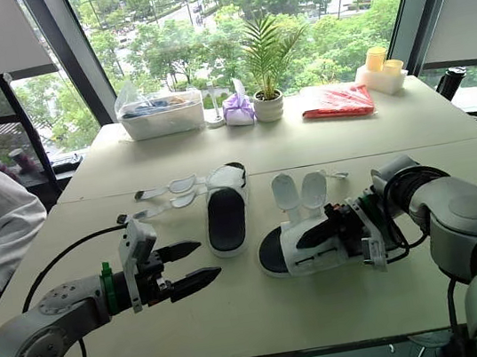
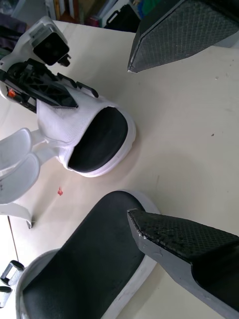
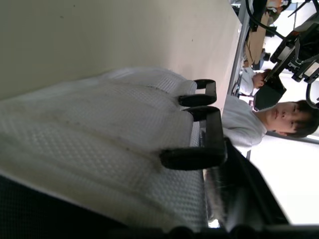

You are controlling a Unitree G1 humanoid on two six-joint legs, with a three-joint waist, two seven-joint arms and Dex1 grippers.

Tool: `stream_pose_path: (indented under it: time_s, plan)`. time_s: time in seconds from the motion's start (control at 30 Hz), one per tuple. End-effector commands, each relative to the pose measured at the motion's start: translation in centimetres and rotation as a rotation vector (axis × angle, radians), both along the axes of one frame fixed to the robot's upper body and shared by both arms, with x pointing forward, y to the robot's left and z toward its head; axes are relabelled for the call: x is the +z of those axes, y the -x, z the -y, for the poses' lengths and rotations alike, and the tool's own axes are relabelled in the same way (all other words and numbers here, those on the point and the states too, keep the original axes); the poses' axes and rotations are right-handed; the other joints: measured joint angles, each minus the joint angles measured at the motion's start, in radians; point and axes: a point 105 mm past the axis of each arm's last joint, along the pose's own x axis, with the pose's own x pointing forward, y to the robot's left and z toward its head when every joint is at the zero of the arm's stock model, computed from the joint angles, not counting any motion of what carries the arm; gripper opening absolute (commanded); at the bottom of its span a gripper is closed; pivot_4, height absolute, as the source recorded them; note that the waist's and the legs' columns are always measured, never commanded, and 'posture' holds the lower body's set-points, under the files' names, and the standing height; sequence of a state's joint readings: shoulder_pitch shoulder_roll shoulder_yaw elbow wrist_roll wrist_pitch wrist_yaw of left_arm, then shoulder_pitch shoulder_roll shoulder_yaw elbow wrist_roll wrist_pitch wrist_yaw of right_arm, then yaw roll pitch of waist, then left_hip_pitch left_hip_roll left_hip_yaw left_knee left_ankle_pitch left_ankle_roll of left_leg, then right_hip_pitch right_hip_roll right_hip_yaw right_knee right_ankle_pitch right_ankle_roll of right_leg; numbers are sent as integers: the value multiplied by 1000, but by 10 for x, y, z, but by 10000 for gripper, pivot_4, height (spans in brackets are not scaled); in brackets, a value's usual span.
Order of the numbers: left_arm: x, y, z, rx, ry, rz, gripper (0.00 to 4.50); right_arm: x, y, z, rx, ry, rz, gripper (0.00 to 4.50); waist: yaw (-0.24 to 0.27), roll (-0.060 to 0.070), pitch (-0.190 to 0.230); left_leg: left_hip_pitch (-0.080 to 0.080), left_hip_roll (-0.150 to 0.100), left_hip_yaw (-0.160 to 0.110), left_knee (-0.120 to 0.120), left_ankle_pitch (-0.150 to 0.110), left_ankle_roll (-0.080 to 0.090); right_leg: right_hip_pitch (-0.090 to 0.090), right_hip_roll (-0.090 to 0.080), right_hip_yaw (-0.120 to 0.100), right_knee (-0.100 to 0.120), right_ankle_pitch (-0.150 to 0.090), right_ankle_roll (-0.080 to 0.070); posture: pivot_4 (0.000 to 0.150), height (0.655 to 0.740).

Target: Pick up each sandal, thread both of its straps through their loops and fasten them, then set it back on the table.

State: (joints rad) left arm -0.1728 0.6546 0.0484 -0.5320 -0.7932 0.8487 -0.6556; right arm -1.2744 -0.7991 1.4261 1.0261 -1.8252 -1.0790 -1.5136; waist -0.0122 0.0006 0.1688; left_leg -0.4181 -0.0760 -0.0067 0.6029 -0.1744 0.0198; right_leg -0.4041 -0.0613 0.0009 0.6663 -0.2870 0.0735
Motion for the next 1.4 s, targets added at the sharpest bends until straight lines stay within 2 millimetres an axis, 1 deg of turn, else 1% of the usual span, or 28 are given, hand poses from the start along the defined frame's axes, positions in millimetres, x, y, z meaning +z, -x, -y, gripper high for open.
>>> stream_pose_path:
  time_s: [0.03,0.13,0.2,0.27,0.33,0.43,0.5,0.53,0.67,0.7,0.77,0.8,0.83,0.87,0.9,0.97,1.0,1.03,1.1,1.13,1.2,1.33,1.4]
  plan:
    - [8,-5,6,-24,-13,63,45000,7,-2,0,-48,-59,-7,29434,0,0,0,0,0,0,0,0,0,0,0,0,0,0,0,1500,7388]
    - [3,-19,13,-46,-53,93,45000,20,-6,6,-144,-133,-3,44768,2,0,0,2,0,0,-1,1,0,2,0,0,0,0,1,1500,7388]
    - [-1,-29,18,-68,-82,114,45000,28,-8,11,-204,-161,-1,44768,5,0,0,5,0,-1,-1,1,0,6,1,0,0,0,0,1500,7388]
    - [-4,-40,28,-103,-106,144,45000,34,-7,21,-265,-162,2,44768,7,0,0,7,-1,-1,-2,1,0,8,1,0,-1,0,0,1500,7388]
    - [-6,-50,40,-143,-123,173,45000,41,-4,31,-322,-168,0,44768,4,-1,1,7,-1,-1,-3,1,1,8,0,0,-2,0,1,1500,7388]
    - [-10,-58,59,-220,-156,214,45000,56,-2,50,-425,-195,30,44768,1,-2,1,7,-1,-1,-4,1,2,8,0,0,-3,0,1,1500,7388]
    - [-12,-61,71,-267,-170,236,39930,65,-1,64,-504,-212,57,45000,-2,-2,1,7,-1,-1,-5,1,3,8,0,0,-3,0,1,1500,7388]
    - [-14,-60,76,-297,-181,242,36217,70,-1,72,-544,-213,79,45000,-5,-2,1,7,0,0,-5,-2,7,8,0,0,-3,0,1,1500,7388]
    - [-25,-58,89,-351,-218,250,16733,95,-11,107,-773,-286,155,45000,-9,-2,2,8,1,2,-5,-4,12,8,0,1,-3,0,1,1500,7388]
    - [-29,-57,92,-364,-231,252,11921,103,-16,115,-846,-346,158,45000,-10,-3,2,8,1,2,-4,-4,12,9,0,1,-4,0,1,1500,7388]
    - [-35,-56,98,-374,-245,255,1084,121,-26,131,-993,-523,136,45000,-9,-4,3,10,2,2,-3,-5,13,11,0,1,-4,0,1,1500,7388]
    - [-37,-57,100,-375,-253,259,476,127,-33,136,-1064,-627,96,45000,-8,-5,3,10,2,2,-2,-5,14,13,0,0,-4,0,1,1500,7388]
    - [-39,-58,102,-371,-265,264,476,131,-41,139,-1133,-744,23,45000,-9,-7,4,10,3,2,0,-6,16,15,0,-1,-5,0,1,1500,7388]
    - [-40,-59,104,-367,-276,269,476,132,-52,144,-1222,-881,-127,45000,-10,-9,5,10,4,2,4,-8,19,18,1,-2,-5,0,1,1500,7388]
    - [-42,-59,106,-368,-288,273,476,128,-58,145,-1271,-987,-314,45000,-11,-11,7,11,6,1,8,-10,21,21,3,-3,-5,0,1,1500,7388]
    - [-42,-60,111,-371,-295,285,476,119,-63,139,-1303,-1124,-696,45000,-6,-11,7,11,7,-1,12,-11,23,25,3,-4,-8,1,3,1500,7388]
    - [-42,-59,114,-377,-296,289,476,114,-63,134,-1317,-1176,-914,45000,-1,-10,7,11,7,-1,13,-11,24,25,2,-4,-8,1,4,1500,7388]
    - [-43,-58,117,-382,-303,296,476,109,-61,123,-1297,-1200,-1121,45000,4,-9,6,10,6,-1,13,-13,25,24,1,-4,-8,1,4,1500,7388]
    - [-49,-57,121,-398,-358,324,476,101,-59,105,-1301,-1226,-1461,45000,10,-8,6,7,5,-1,13,-13,26,21,-1,-4,-9,1,4,1500,7388]
    - [-53,-57,122,-407,-391,336,476,99,-58,98,-1313,-1225,-1561,45000,12,-8,6,4,5,-1,13,-13,26,18,-2,-4,-9,1,4,1500,7388]
    - [-60,-57,124,-423,-440,357,476,85,-60,96,-1428,-1243,-1771,45000,18,-7,5,-2,5,-1,14,-14,26,11,-2,-4,-10,1,3,1500,7388]
    - [-62,-55,133,-436,-451,378,476,76,-63,97,-1547,-1327,-2014,45000,31,-6,4,-9,5,-1,14,-14,26,7,-3,-4,-12,2,3,1500,7388]
    - [-64,-53,136,-450,-463,391,476,71,-65,99,-1577,-1372,-2156,45000,35,-5,4,-10,5,-1,14,-14,26,6,-3,-4,-15,2,4,1500,7388]
